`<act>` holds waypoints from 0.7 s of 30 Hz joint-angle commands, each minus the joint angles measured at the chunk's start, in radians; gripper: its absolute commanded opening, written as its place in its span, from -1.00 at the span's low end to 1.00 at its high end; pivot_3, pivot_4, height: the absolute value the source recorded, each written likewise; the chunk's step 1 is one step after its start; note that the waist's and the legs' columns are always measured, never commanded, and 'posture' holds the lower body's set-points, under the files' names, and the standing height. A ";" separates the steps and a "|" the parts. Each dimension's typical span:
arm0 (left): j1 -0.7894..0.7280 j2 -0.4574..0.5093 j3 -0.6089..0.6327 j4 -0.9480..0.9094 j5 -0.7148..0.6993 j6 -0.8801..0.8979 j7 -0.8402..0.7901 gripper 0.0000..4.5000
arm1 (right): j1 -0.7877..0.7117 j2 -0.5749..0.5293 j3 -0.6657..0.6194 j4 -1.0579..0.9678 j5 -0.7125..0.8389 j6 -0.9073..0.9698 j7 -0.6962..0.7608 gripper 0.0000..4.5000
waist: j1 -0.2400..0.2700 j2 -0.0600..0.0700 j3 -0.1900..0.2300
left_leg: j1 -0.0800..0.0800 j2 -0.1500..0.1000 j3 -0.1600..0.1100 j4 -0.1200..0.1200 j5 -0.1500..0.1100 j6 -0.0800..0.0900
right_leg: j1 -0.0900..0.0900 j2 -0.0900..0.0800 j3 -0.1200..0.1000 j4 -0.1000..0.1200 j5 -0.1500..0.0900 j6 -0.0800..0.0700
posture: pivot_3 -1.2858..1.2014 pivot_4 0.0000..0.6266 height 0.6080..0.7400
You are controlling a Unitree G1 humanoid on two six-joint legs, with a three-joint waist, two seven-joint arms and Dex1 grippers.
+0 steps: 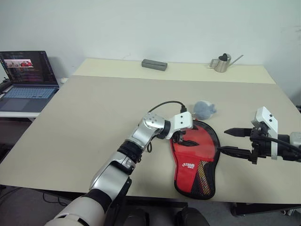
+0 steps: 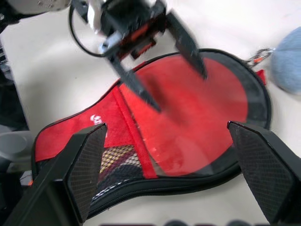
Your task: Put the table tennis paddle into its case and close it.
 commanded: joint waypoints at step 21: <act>0.066 -0.056 -0.065 0.283 0.118 -0.097 0.132 0.99 | -0.205 0.002 0.027 0.106 0.005 -0.008 -0.047 1.00 | 0.011 0.002 -0.005 | 0.004 -0.001 -0.002 0.000 0.000 0.000 | 0.006 0.000 -0.001 -0.002 -0.001 0.002 | 0.03 -0.52 1.00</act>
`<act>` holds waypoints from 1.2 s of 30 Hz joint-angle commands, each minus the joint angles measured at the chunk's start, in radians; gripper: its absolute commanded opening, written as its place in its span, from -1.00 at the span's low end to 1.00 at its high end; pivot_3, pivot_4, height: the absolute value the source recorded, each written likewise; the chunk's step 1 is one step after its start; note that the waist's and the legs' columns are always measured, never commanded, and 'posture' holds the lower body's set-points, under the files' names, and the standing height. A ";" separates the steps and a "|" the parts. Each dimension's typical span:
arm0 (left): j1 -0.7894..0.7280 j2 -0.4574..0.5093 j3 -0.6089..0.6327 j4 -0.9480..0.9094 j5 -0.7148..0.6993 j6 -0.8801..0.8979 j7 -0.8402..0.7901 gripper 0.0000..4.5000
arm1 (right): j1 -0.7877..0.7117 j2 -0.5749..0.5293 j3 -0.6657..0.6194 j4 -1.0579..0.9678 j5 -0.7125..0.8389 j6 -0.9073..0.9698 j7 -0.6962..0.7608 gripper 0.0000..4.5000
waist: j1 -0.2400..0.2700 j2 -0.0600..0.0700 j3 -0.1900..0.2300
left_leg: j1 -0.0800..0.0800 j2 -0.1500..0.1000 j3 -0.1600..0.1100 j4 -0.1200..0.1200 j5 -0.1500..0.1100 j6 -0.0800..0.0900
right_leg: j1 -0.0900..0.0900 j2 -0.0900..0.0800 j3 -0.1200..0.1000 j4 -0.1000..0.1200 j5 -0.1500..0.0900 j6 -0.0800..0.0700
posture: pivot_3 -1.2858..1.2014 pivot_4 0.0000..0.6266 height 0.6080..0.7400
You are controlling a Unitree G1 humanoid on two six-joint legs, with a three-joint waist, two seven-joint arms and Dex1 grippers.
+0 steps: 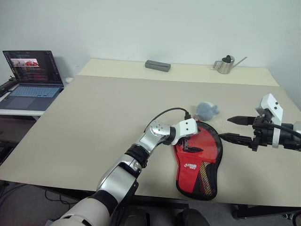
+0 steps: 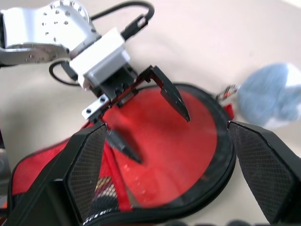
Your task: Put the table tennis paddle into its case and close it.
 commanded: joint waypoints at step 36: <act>0.226 -0.006 -0.063 0.236 0.111 0.177 0.053 0.99 | -0.234 0.103 0.099 0.108 -0.033 -0.023 -0.077 1.00 | -0.006 -0.003 -0.059 | 0.024 0.004 -0.006 -0.017 -0.007 0.002 | 0.031 -0.001 -0.005 -0.027 -0.004 0.002 | 0.03 -0.52 1.00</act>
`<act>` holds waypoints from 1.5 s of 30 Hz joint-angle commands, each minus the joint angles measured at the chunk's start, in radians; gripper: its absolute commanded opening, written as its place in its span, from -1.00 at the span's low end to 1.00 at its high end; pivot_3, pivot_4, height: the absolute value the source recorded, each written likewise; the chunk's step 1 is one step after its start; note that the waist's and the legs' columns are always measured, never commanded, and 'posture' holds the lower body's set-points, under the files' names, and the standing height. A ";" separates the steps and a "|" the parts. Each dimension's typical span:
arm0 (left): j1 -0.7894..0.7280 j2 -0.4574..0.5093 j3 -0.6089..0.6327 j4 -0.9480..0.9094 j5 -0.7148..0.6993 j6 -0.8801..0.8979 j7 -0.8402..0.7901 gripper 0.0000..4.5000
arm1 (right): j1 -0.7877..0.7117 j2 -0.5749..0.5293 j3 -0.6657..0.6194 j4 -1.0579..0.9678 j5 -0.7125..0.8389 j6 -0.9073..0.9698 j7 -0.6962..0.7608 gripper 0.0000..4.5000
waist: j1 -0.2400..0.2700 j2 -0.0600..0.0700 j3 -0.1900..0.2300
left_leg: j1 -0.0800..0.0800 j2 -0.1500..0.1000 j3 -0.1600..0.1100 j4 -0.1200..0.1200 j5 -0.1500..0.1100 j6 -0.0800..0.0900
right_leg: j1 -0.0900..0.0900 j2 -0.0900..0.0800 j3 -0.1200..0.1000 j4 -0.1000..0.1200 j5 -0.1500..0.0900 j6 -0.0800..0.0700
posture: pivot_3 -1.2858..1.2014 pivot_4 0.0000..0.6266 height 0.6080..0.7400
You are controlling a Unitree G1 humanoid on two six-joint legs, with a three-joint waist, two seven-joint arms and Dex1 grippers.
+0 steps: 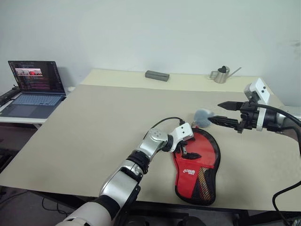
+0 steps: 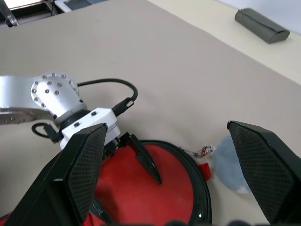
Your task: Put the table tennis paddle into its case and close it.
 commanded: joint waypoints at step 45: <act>0.079 0.032 0.007 0.134 0.014 -0.089 -0.026 0.99 | -0.233 0.132 0.158 0.414 -0.252 -0.187 0.001 1.00 | -0.004 0.019 0.026 | -0.006 0.000 0.001 0.000 -0.003 -0.003 | -0.007 0.000 0.000 0.001 -0.005 0.003 | 0.03 -0.52 1.00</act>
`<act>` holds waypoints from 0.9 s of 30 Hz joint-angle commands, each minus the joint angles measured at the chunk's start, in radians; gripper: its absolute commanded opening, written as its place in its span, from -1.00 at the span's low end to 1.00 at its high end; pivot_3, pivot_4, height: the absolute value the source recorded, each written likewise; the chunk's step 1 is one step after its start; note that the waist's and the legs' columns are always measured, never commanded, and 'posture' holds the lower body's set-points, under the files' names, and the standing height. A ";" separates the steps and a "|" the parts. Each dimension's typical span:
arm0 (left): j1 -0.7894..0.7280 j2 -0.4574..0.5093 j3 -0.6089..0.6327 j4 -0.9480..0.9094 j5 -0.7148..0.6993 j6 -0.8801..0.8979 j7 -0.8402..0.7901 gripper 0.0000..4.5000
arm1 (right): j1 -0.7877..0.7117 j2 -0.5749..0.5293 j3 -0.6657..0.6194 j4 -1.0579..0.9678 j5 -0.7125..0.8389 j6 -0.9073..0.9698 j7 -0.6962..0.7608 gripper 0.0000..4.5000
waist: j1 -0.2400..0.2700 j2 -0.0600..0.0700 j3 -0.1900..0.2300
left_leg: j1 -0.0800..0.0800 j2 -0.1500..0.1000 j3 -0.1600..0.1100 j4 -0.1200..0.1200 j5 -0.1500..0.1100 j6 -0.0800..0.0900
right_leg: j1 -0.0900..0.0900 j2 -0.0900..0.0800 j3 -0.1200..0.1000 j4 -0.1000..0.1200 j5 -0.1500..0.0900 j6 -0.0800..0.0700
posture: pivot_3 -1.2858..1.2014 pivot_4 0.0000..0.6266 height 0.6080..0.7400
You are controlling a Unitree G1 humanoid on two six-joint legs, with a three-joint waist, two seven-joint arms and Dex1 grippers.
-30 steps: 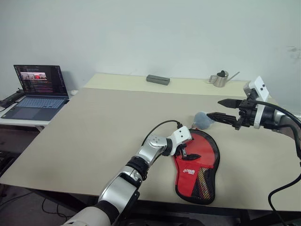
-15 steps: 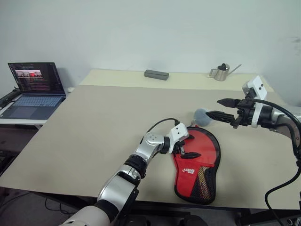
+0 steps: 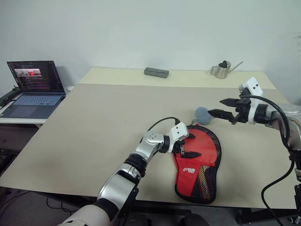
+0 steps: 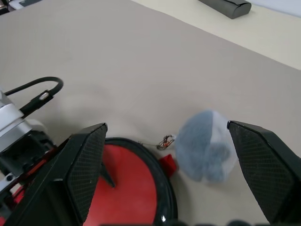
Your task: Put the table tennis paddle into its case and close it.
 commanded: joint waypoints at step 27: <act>0.070 0.022 -0.058 0.107 0.082 0.028 0.029 1.00 | -0.385 0.307 0.071 0.986 -0.434 -0.476 -0.105 0.65 | -0.004 0.003 -0.001 | 0.001 0.000 0.001 0.000 0.000 0.001 | 0.000 0.000 0.002 0.001 0.005 -0.006 | 0.03 -0.52 1.00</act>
